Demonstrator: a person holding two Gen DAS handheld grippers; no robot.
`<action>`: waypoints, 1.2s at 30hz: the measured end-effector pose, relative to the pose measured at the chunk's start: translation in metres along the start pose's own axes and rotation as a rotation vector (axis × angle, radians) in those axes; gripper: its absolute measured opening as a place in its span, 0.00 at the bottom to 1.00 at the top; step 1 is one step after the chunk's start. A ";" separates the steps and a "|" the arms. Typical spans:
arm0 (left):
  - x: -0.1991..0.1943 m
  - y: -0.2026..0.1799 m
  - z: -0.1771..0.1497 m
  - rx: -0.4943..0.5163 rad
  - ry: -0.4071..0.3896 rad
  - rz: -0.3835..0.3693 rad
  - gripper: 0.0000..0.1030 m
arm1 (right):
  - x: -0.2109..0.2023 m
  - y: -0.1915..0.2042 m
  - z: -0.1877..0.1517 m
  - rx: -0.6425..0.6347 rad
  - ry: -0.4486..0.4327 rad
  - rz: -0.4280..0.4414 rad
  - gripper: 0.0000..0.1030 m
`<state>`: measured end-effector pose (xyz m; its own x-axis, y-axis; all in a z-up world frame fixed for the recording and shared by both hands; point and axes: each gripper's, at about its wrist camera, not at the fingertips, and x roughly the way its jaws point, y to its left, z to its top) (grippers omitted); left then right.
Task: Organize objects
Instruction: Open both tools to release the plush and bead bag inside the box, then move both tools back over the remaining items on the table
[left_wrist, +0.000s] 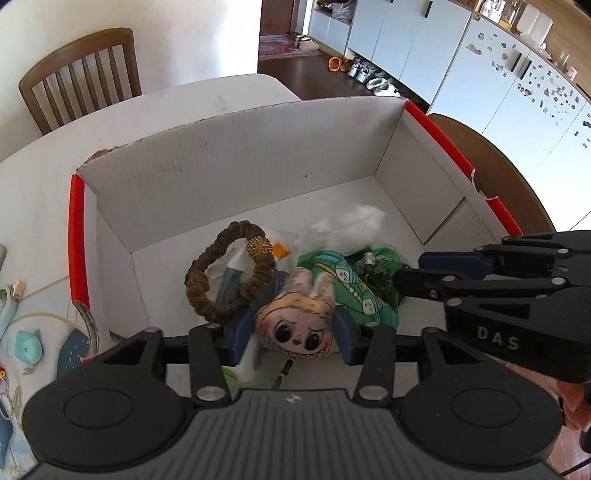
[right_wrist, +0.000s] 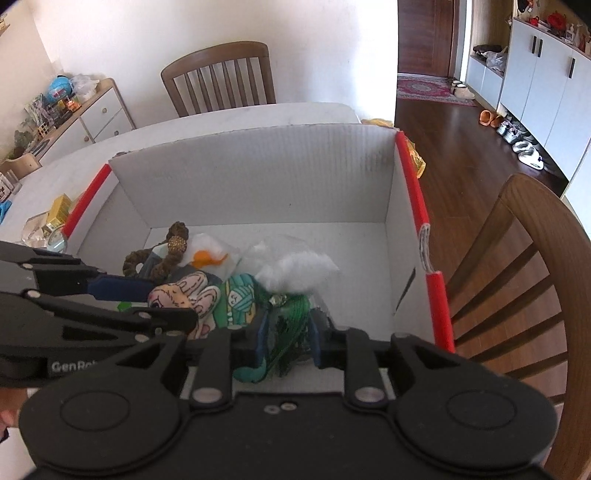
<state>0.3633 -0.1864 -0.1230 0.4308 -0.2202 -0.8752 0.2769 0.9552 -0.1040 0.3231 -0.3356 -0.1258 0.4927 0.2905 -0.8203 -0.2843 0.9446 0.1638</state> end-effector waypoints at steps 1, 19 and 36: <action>-0.002 0.000 -0.002 0.001 -0.007 0.004 0.56 | -0.002 -0.001 0.000 0.003 -0.003 0.001 0.23; -0.052 0.012 -0.014 -0.062 -0.133 0.023 0.66 | -0.055 0.001 -0.004 0.026 -0.112 0.050 0.35; -0.135 0.039 -0.045 -0.056 -0.309 0.038 0.80 | -0.101 0.044 -0.016 0.002 -0.219 0.083 0.72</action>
<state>0.2769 -0.1108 -0.0306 0.6826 -0.2254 -0.6951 0.2115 0.9715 -0.1072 0.2480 -0.3252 -0.0447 0.6348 0.3929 -0.6653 -0.3297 0.9165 0.2266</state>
